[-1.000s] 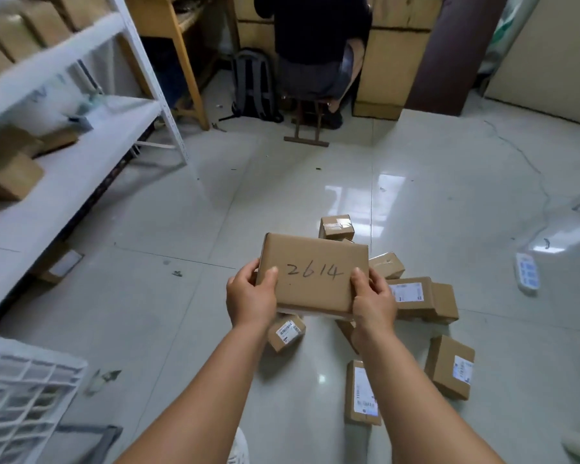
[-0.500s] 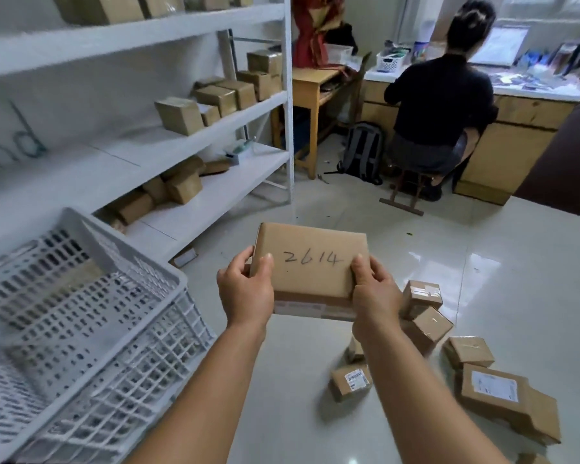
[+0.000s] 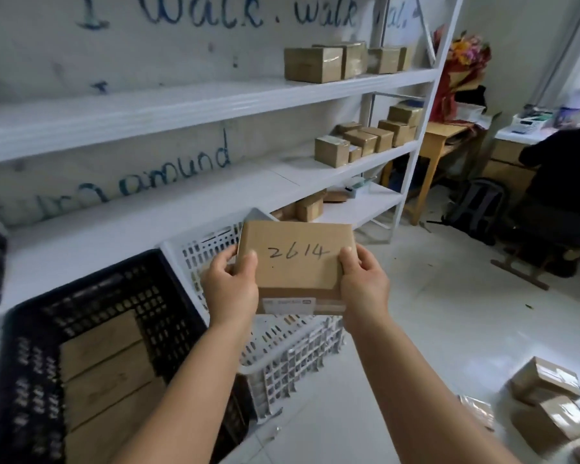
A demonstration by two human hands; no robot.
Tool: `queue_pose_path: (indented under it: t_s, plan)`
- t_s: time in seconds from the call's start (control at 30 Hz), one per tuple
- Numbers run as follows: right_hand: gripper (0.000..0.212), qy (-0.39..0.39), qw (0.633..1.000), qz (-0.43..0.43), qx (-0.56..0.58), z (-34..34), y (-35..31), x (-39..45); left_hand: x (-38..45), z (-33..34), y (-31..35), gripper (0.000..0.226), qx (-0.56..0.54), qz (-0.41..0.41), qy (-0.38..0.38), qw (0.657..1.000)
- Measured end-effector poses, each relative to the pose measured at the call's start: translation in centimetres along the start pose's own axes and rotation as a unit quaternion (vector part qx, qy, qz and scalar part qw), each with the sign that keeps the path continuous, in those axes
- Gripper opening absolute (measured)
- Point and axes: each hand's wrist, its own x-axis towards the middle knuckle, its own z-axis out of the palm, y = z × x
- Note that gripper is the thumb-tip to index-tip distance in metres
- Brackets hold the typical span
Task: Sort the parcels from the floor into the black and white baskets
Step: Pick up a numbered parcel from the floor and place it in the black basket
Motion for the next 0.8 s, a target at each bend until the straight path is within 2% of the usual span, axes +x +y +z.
queue_pose_path:
  t_s: [0.13,0.27,0.4,0.67,0.8]
  plan:
    - [0.031,-0.057,0.998,0.017,-0.009,6.5,1.3,-4.2,1.9,-7.6,-0.3,0.037,-0.014,0.0,0.055,0.998]
    - [0.022,-0.122,0.991,0.01,-0.045,11.6,3.1,-7.7,3.3,-14.2,-1.8,0.037,0.01,-0.01,0.11,0.994]
    - [0.028,-0.165,0.982,0.024,-0.086,15.7,5.0,-10.0,3.7,-18.7,-2.8,0.039,0.042,-0.036,0.152,0.987]
    - [0.036,-0.254,0.947,0.056,-0.189,22.1,9.6,-10.6,6.2,-23.9,-7.0,0.062,0.166,-0.125,0.139,0.968]
    - [0.042,-0.282,0.922,0.08,-0.253,25.8,12.8,-9.1,8.1,-25.6,-8.9,0.066,0.191,-0.14,0.113,0.965]
